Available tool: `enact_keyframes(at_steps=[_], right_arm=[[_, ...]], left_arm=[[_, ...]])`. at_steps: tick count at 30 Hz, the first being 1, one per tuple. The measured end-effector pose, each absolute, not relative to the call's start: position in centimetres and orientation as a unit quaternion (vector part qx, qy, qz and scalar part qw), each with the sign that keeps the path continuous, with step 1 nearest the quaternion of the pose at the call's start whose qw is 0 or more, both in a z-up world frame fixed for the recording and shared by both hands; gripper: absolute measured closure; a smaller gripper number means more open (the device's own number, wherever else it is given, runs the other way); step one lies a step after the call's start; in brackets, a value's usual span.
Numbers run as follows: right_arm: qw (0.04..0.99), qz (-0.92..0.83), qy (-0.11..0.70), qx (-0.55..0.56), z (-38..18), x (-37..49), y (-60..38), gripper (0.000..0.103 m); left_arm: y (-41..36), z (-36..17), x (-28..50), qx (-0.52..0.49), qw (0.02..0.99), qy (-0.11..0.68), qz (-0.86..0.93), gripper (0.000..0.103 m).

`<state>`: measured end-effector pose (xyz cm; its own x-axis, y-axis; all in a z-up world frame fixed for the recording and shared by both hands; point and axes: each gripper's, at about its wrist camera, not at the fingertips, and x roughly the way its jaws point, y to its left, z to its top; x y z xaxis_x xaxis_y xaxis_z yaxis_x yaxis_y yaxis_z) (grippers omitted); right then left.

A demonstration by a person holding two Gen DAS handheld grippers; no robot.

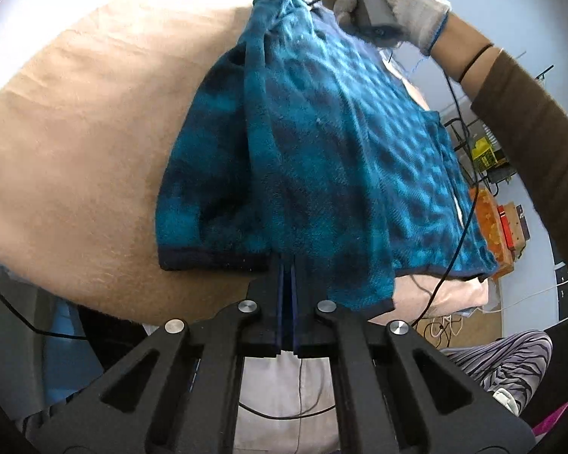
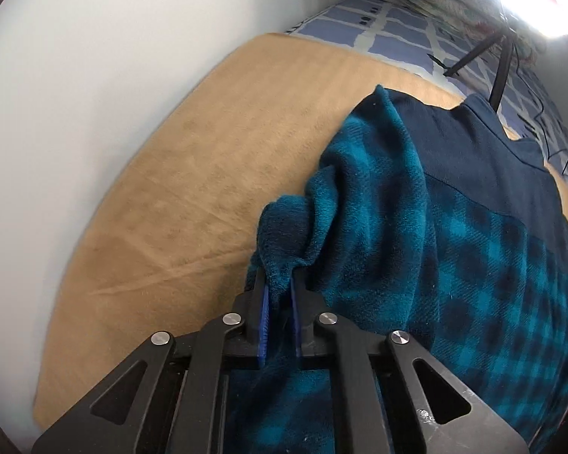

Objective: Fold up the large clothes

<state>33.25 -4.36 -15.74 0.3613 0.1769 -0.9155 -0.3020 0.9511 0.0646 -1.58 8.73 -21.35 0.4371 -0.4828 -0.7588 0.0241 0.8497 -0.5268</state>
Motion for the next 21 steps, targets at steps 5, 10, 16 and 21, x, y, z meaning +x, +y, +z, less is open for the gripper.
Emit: enact_keyframes(at_steps=[5,10,16,21], right_arm=[[0.835,0.143,0.527,-0.075,-14.3,33.2,-4.6,0.097],[0.847,0.14,0.509,-0.067,-12.0,34.8,-4.8,0.098],[0.844,0.145,0.511,-0.079,-14.2,36.2,-2.4,0.098],[0.843,0.148,0.514,-0.057,-16.8,37.0,-1.7,0.096]], left_arm=[[10.9,-19.5,-1.9,-0.239,0.834,0.478,-0.135,0.103],[12.9,-20.1,-0.8,-0.246,0.837,0.481,-0.086,0.103],[11.9,-20.5,-0.2,-0.185,0.853,0.485,-0.045,0.103],[12.5,-21.7,0.3,-0.206,0.84,0.501,-0.032,0.101]])
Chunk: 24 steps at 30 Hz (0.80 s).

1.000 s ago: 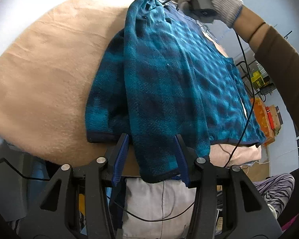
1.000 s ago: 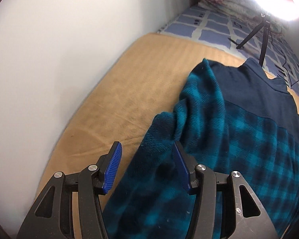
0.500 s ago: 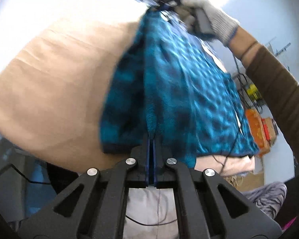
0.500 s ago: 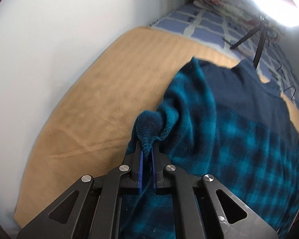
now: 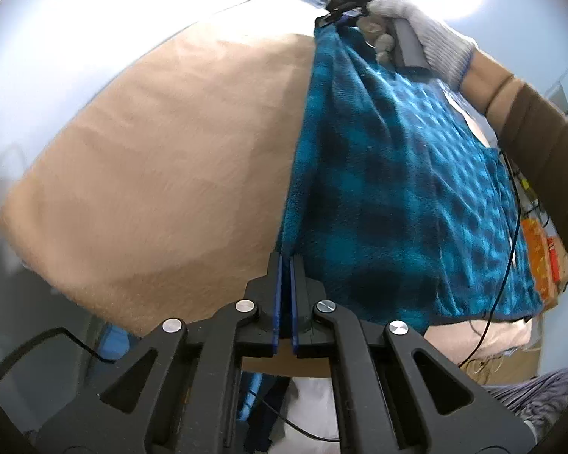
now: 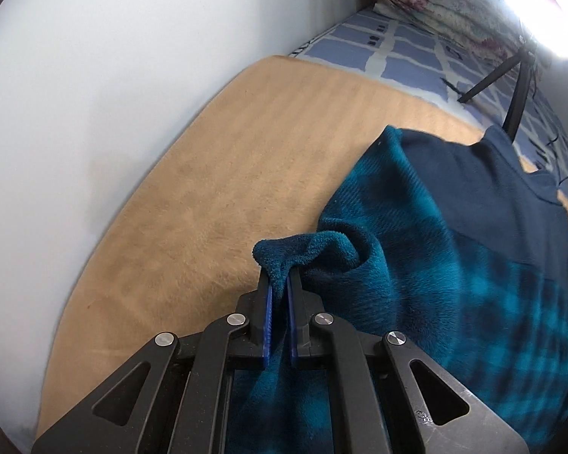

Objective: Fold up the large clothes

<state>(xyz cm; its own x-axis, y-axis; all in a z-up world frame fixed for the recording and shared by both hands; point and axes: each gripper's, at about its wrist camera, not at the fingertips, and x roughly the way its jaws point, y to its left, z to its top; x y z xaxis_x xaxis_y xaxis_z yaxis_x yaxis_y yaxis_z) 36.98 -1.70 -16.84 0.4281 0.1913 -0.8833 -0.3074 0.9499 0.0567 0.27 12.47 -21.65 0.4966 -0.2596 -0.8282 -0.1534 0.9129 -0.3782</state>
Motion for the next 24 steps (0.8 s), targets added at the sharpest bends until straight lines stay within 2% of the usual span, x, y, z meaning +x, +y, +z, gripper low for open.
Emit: enact_keyframes(at_steps=[1,2,3,4,6,8,12,18,19,20,21,24], right_arm=[[0.843,0.153,0.513,-0.054,-16.9,37.0,-1.7,0.095],[0.841,0.159,0.515,-0.051,-16.8,36.9,-1.9,0.092],[0.841,0.162,0.514,-0.049,-16.4,36.8,-2.2,0.087],[0.842,0.165,0.512,-0.044,-15.7,36.6,-2.7,0.084],[0.852,0.178,0.492,-0.029,-13.4,35.6,-4.0,0.077],[0.863,0.193,0.468,-0.01,-11.3,34.1,-5.7,0.076],[0.861,0.221,0.457,0.022,-9.4,29.8,-9.7,0.076],[0.844,0.216,0.49,-0.005,-13.0,25.0,-11.1,0.076],[0.842,0.211,0.496,-0.013,-13.9,24.6,-10.9,0.076],[0.84,0.209,0.5,-0.017,-14.4,24.3,-10.8,0.076],[0.839,0.205,0.504,-0.023,-15.2,24.0,-10.6,0.076],[0.84,0.182,0.509,-0.059,-17.0,23.8,-9.9,0.076]], left_arm=[[12.9,-21.8,0.3,-0.216,0.837,0.501,-0.029,0.099],[13.4,-21.8,0.2,-0.225,0.836,0.5,-0.023,0.088],[13.6,-21.9,0.2,-0.235,0.834,0.499,-0.018,0.074],[14.0,-21.9,0.1,-0.253,0.831,0.494,-0.02,0.069],[14.8,-21.9,0.1,-0.288,0.824,0.486,-0.03,0.067],[14.9,-22.2,0.3,-0.308,0.817,0.485,-0.041,0.066],[14.6,-23.2,0.6,-0.323,0.802,0.499,-0.055,0.059],[14.4,-24.0,1.2,-0.341,0.793,0.501,-0.057,0.061],[14.1,-23.9,1.3,-0.336,0.795,0.501,-0.056,0.066],[13.9,-23.9,1.4,-0.331,0.795,0.505,-0.061,0.086],[13.7,-24.0,1.3,-0.326,0.794,0.508,-0.065,0.093],[13.1,-23.3,1.1,-0.309,0.805,0.503,-0.064,0.097]])
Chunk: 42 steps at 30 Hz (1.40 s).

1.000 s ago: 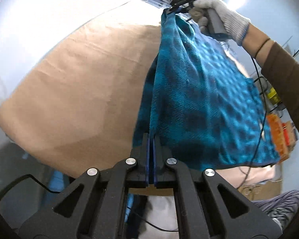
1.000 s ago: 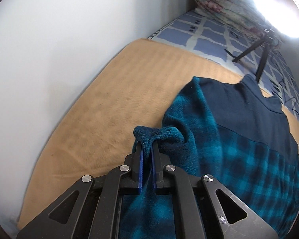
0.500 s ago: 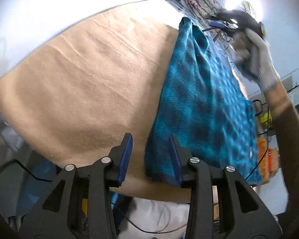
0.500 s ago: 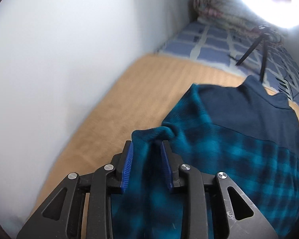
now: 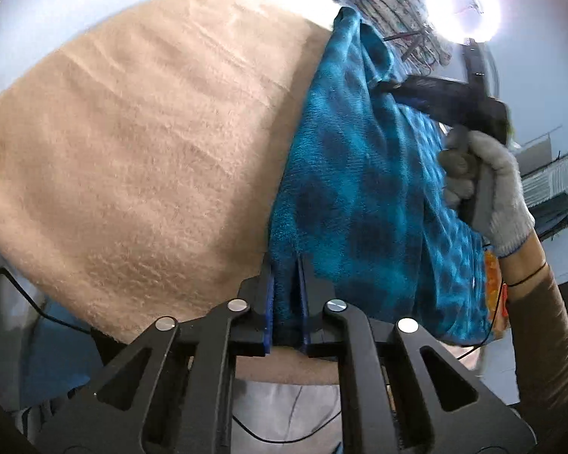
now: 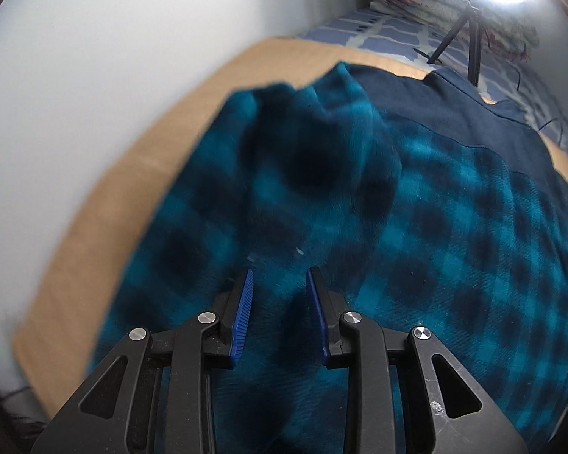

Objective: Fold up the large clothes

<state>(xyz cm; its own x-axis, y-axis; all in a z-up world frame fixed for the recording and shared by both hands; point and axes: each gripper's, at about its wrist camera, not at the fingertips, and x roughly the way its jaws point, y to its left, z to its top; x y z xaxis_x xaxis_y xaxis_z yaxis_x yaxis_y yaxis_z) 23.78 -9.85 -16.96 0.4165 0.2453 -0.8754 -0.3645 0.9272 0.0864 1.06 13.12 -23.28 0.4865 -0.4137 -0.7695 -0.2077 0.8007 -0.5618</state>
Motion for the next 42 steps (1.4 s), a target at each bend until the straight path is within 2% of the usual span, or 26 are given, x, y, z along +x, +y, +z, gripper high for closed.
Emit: enact_keyframes(at_steps=[4,11,15,17,23,29,31,33,35,42], right_arm=[[0.831,0.159,0.526,-0.081,-19.1,23.9,-9.6,0.076],[0.852,0.18,0.49,-0.039,-15.3,20.7,-9.6,0.075],[0.824,0.225,0.52,0.0,-14.3,19.7,-7.7,0.054],[0.812,0.215,0.543,-0.011,-14.4,19.5,-6.2,0.048],[0.785,0.218,0.579,-0.015,-16.0,18.8,-2.3,0.041],[0.776,0.184,0.592,-0.115,-19.0,17.6,1.1,0.041],[0.783,0.175,0.58,-0.143,-19.3,17.0,1.7,0.05],[0.791,0.162,0.565,-0.172,-19.3,16.3,1.9,0.075],[0.797,0.15,0.558,-0.176,-19.0,16.0,1.2,0.092],[0.81,0.188,0.555,-0.019,-16.5,16.2,-5.1,0.096]], left_arm=[[13.2,-22.2,0.7,-0.309,0.814,0.486,-0.071,0.098],[12.1,-20.6,0.4,-0.28,0.834,0.468,-0.08,0.098],[11.3,-20.1,0.3,-0.269,0.84,0.463,-0.084,0.098],[11.1,-20.0,0.3,-0.268,0.842,0.461,-0.085,0.098],[10.1,-19.4,0.2,-0.254,0.848,0.457,-0.09,0.098],[8.8,-18.9,0.5,-0.236,0.855,0.453,-0.09,0.099],[8.5,-18.7,0.5,-0.232,0.857,0.452,-0.091,0.099],[8.3,-18.6,0.6,-0.23,0.858,0.45,-0.092,0.099],[7.8,-18.2,0.5,-0.224,0.86,0.448,-0.095,0.099],[4.8,-16.6,0.1,-0.187,0.874,0.434,-0.11,0.099]])
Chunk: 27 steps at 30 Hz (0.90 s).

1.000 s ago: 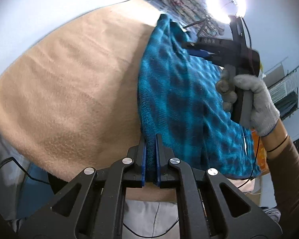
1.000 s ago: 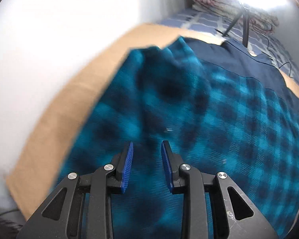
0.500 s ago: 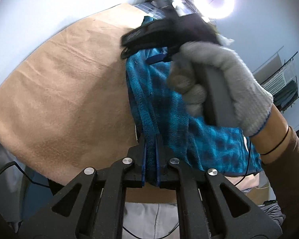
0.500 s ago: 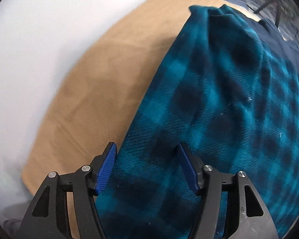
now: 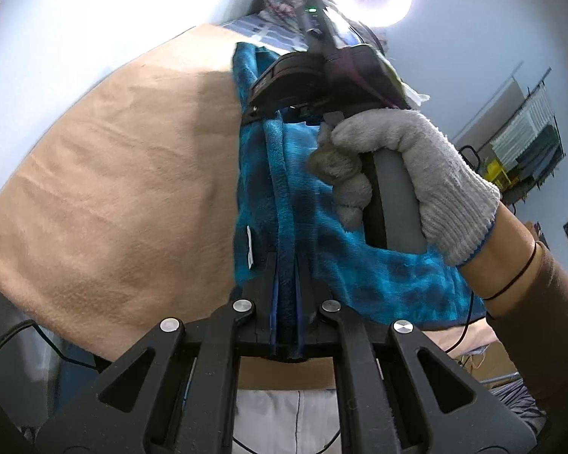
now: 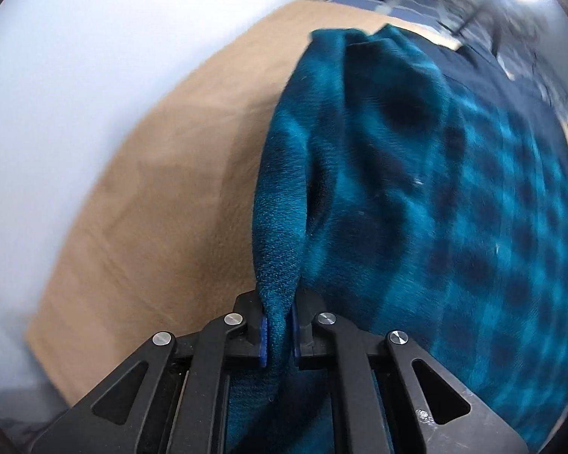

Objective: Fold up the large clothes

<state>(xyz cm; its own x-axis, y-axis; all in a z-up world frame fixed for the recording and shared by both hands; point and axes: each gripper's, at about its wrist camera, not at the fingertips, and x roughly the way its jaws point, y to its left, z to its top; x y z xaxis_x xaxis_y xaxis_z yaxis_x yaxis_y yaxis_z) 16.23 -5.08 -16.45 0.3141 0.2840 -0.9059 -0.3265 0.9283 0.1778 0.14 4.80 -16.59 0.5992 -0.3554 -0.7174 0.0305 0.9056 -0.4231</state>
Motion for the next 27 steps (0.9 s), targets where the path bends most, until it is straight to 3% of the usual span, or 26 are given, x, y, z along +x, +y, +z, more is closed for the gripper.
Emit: enact_keyframes(at_steps=[9,18,27], right_arm=[[0.813,0.222,0.511,0.167,-14.5,15.5,-14.8,0.096],[0.805,0.206,0.471,0.296,-17.3,11.8,-22.6,0.096],[0.791,0.154,0.494,0.326,-20.3,11.8,-26.9,0.096]], left_arm=[[-0.2,-14.7,-0.3,-0.129,0.886,0.42,-0.149,0.099],[-4.6,-13.9,-1.2,-0.106,0.864,0.433,-0.233,0.099],[-3.0,-13.2,-0.9,-0.124,0.873,0.424,-0.205,0.099]])
